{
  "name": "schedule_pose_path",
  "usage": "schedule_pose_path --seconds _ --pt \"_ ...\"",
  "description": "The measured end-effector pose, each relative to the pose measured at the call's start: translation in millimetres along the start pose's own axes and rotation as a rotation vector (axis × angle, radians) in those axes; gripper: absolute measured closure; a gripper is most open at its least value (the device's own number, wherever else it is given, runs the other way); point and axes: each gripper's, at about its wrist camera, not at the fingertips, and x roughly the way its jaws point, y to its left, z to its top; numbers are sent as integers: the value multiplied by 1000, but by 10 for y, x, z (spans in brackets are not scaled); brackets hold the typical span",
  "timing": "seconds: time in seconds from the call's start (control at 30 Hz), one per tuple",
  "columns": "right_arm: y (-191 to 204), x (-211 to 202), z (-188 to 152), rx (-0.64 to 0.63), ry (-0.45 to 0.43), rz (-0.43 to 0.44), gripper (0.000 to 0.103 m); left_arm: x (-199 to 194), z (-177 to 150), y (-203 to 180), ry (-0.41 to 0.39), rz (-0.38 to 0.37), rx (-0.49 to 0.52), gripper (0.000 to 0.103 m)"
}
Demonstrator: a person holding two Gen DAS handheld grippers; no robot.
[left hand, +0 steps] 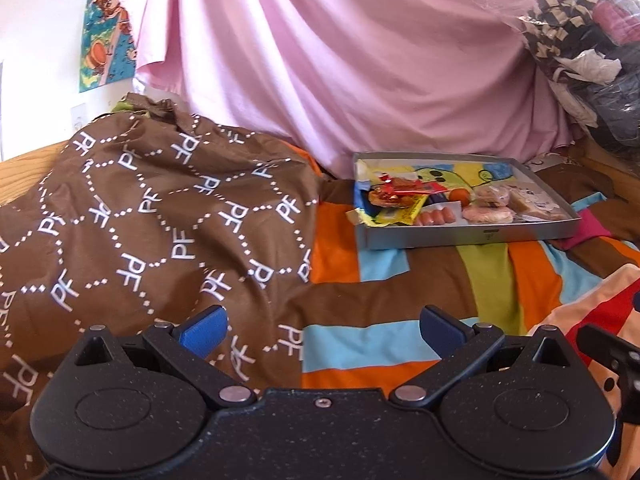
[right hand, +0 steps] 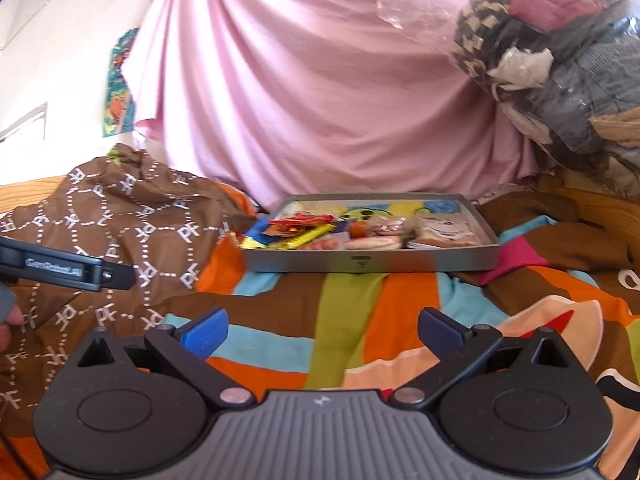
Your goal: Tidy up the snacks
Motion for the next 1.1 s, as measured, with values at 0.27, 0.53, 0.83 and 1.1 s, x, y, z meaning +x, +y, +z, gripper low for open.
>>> schedule_pose_path --seconds 0.27,0.53,0.83,1.1 --pt "126 -76 -3 21 20 -11 0 -86 -105 62 -4 -5 -2 1" --pt "134 -181 -50 18 7 -81 0 -157 -234 74 31 -18 1 1" --pt "145 -205 -125 -12 21 -145 0 -250 -394 -30 78 -46 33 1" --pt "165 -232 -104 3 26 -126 0 -282 -427 -117 92 -58 60 1"
